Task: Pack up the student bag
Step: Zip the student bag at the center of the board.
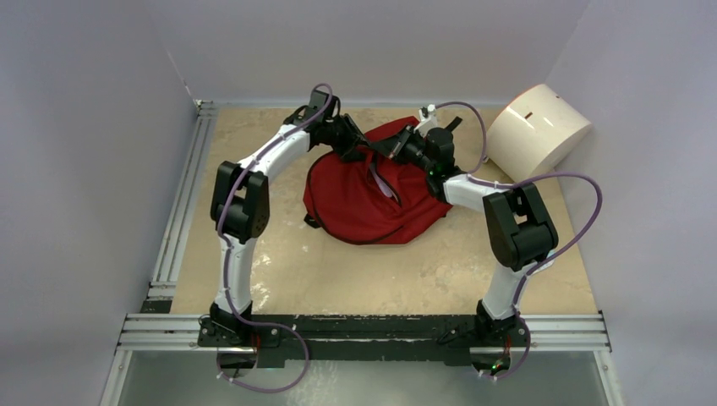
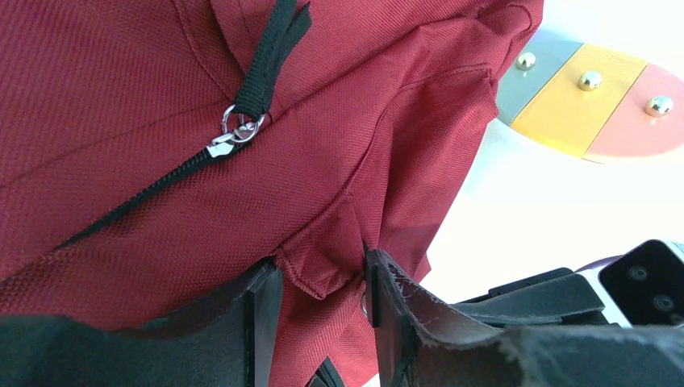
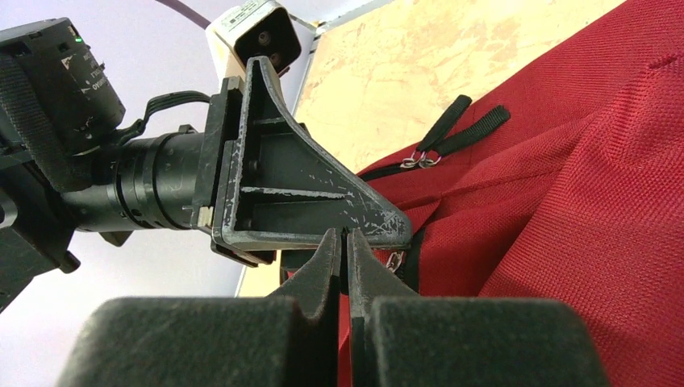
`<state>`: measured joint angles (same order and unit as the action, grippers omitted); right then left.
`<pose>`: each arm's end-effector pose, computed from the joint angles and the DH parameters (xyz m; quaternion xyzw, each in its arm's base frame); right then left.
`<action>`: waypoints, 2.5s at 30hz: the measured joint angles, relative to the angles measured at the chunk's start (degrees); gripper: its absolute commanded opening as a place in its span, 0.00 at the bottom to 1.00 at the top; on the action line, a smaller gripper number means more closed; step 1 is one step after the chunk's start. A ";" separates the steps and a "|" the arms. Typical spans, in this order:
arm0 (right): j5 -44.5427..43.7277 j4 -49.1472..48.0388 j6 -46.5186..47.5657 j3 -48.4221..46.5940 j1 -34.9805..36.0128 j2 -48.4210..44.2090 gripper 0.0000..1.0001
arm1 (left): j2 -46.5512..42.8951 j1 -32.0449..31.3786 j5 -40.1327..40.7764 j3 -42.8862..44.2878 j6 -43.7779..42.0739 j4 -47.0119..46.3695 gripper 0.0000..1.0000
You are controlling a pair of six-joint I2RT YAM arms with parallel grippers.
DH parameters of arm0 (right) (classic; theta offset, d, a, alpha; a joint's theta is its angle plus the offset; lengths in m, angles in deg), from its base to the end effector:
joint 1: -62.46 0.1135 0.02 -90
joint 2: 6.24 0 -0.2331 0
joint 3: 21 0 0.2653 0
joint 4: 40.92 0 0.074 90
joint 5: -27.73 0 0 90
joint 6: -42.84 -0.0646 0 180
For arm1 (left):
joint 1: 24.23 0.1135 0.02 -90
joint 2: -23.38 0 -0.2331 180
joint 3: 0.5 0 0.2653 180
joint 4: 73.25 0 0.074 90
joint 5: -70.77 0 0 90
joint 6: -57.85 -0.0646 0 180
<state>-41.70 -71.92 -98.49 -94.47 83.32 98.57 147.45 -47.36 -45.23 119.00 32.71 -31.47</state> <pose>0.4037 0.1781 0.2001 0.0619 0.7064 0.5110 0.4859 0.4544 -0.2249 0.1899 -0.2440 0.8750 -0.4018 0.1155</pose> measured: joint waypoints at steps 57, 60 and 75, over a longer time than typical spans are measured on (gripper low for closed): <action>1.68 15.52 14.49 2.25 0.09 -5.55 0.00 | 6.38 3.78 -7.91 4.04 -0.96 -0.98 0.20; 1.68 16.31 15.26 2.25 0.09 -5.55 0.00 | 6.38 4.11 -8.76 4.04 -0.92 -1.81 0.30; 3.04 18.34 15.61 -2.38 0.09 -3.02 0.00 | 5.86 5.53 -8.33 3.26 -4.04 -1.88 0.33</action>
<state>-38.66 -53.59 -82.88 -96.86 83.41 95.56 153.31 -41.83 -53.56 122.26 28.67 -33.35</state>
